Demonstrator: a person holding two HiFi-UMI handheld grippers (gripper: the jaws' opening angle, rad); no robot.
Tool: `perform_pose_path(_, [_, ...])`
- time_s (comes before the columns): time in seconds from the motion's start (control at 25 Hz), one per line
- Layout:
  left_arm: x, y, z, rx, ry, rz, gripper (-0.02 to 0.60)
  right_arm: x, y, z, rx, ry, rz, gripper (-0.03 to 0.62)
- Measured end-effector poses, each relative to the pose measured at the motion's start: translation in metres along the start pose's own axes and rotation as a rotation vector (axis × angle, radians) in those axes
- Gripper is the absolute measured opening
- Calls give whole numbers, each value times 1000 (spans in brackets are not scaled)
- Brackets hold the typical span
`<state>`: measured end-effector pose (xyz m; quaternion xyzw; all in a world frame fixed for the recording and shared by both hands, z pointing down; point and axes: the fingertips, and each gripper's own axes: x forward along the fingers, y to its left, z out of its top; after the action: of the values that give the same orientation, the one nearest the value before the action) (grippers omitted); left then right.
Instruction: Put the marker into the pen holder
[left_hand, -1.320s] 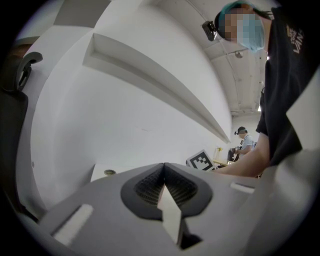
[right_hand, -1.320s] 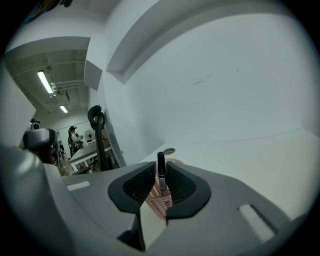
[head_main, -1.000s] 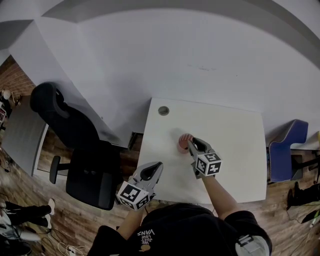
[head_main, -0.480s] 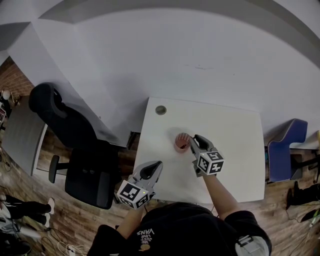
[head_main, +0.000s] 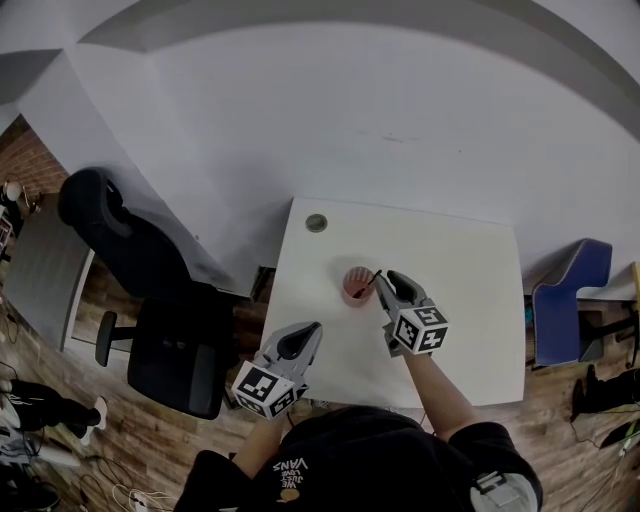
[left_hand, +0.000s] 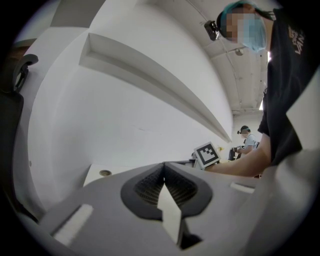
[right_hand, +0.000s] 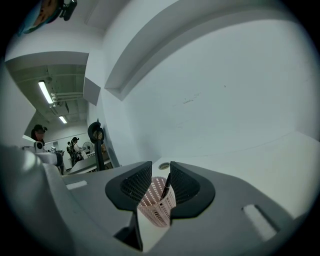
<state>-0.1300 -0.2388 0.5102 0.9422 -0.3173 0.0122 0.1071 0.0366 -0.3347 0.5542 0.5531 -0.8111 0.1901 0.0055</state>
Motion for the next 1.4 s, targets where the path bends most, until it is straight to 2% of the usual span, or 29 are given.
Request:
perform_pose_path(0.48, [10, -15, 7, 3, -21, 17, 54, -40, 25, 39, 21, -75, 105, 91])
perform_pose_path(0.88, [14, -19, 17, 12, -48, 79, 54, -78, 43, 63, -12, -116, 178, 86])
perform_pose_path(1.16, [16, -30, 18, 3, -61, 116, 54, -103, 43, 72, -2, -141, 237, 5])
perform_pose_path(1.4, [14, -41, 18, 3, -90, 168, 52, -119, 41, 72, 21, -141, 291, 2])
